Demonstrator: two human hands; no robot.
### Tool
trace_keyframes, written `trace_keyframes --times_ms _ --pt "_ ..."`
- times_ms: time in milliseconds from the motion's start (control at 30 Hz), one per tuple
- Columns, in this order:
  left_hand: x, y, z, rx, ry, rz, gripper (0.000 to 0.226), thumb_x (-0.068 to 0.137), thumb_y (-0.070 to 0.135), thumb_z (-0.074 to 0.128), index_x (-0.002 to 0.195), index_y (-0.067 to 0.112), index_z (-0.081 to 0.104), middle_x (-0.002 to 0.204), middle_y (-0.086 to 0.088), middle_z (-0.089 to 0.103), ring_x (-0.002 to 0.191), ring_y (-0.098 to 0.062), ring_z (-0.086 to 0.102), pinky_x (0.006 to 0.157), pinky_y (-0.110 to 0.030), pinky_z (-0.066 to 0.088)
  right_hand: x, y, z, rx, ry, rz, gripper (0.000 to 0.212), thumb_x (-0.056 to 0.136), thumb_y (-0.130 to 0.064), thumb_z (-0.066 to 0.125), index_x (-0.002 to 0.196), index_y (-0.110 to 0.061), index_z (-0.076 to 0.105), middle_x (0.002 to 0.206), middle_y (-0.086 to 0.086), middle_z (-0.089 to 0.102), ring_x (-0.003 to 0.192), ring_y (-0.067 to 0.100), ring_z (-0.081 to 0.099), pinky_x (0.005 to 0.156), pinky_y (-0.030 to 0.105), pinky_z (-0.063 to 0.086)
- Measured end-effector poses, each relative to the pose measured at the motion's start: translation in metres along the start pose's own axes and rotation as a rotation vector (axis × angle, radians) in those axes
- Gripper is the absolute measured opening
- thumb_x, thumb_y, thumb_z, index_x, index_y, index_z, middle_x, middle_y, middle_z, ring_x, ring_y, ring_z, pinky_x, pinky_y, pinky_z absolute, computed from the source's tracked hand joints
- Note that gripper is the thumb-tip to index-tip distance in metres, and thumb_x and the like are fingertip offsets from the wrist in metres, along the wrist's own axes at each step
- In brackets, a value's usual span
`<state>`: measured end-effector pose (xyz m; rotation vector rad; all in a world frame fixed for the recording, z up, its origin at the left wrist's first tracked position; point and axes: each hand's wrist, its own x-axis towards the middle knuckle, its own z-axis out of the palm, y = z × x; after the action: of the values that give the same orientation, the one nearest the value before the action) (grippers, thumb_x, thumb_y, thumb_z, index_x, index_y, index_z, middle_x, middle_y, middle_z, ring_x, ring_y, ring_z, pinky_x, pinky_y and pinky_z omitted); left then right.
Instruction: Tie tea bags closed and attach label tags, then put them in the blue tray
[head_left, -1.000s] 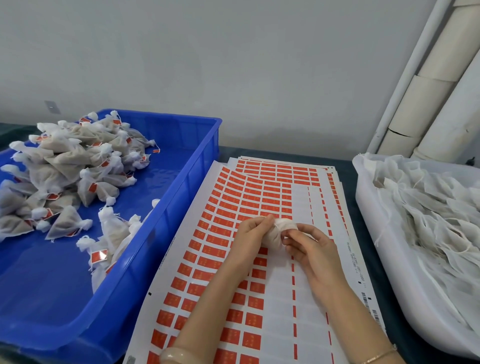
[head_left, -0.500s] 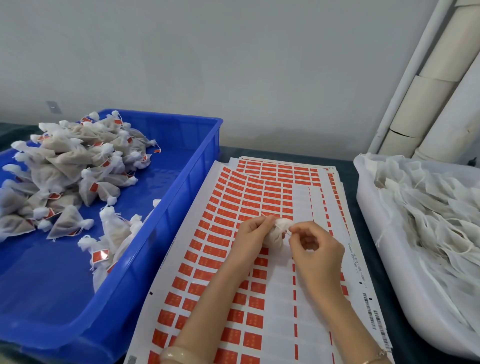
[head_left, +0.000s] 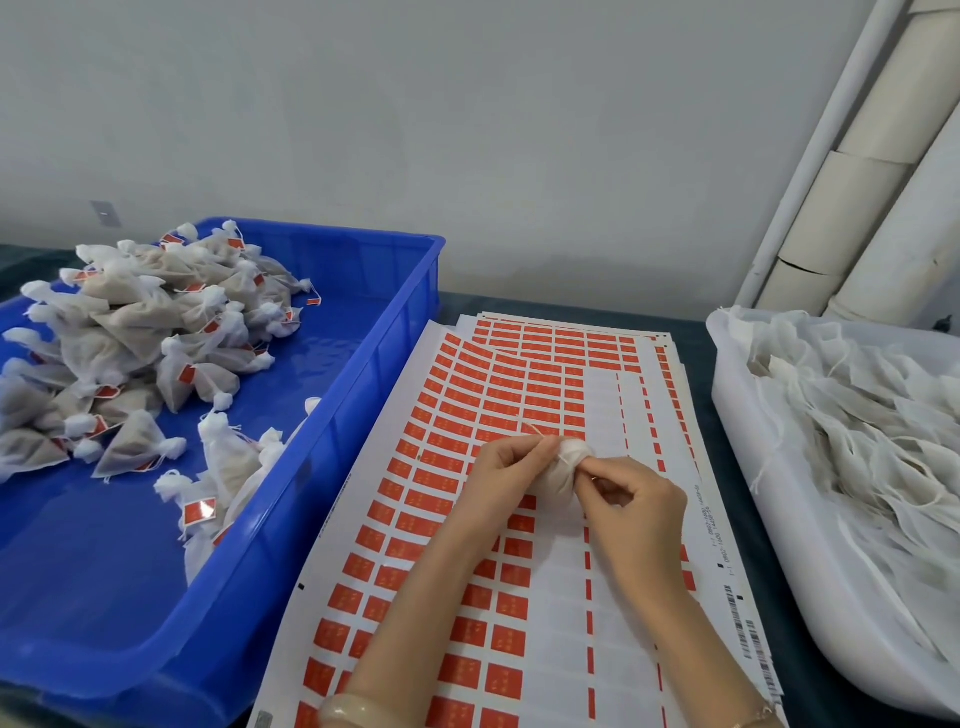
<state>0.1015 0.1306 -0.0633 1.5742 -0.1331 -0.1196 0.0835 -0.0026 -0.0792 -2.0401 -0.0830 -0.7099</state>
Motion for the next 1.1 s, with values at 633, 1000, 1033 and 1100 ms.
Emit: trace_keyframes --times_ms 633,1000,1033,1100 --pt "0.002 0.005 -0.008 -0.160 -0.026 -0.054 0.016 0.083 0.030 0.069 0.091 0.018 0.075 0.083 0.002 0.070 0.074 -0.010 0.066 0.062 -0.019 0.051 0.001 -0.010 -0.008 0.144 -0.037 -0.032 0.028 0.073 -0.026 0.069 0.099 -0.015 0.074 0.094 -0.008 0.069 0.084 0.004 0.065 0.073 0.007 0.050" --pt "0.003 -0.003 -0.006 -0.001 -0.062 0.017 0.014 0.092 0.024 0.061 0.083 0.023 0.072 0.075 0.009 0.069 0.069 -0.005 0.064 0.065 -0.015 0.051 0.001 -0.005 -0.005 0.067 -0.070 -0.093 0.023 0.072 -0.014 0.079 0.093 -0.019 0.071 0.092 -0.010 0.067 0.079 0.000 0.062 0.068 0.002 0.047" --pt "0.003 -0.003 -0.006 0.010 -0.054 0.018 0.014 0.092 0.024 0.062 0.084 0.024 0.072 0.076 0.009 0.069 0.069 -0.004 0.065 0.065 -0.014 0.051 0.001 -0.006 -0.004 0.063 -0.091 -0.087 0.025 0.072 -0.017 0.079 0.093 -0.024 0.067 0.092 -0.016 0.064 0.079 -0.002 0.061 0.068 -0.001 0.045" --pt "0.003 -0.004 -0.005 0.017 -0.039 0.012 0.015 0.093 0.028 0.061 0.087 0.022 0.073 0.078 0.007 0.070 0.071 -0.005 0.066 0.065 -0.014 0.051 0.000 -0.008 -0.003 0.039 -0.134 -0.083 0.030 0.072 -0.027 0.076 0.097 -0.030 0.060 0.094 -0.028 0.055 0.079 -0.006 0.059 0.069 -0.003 0.042"
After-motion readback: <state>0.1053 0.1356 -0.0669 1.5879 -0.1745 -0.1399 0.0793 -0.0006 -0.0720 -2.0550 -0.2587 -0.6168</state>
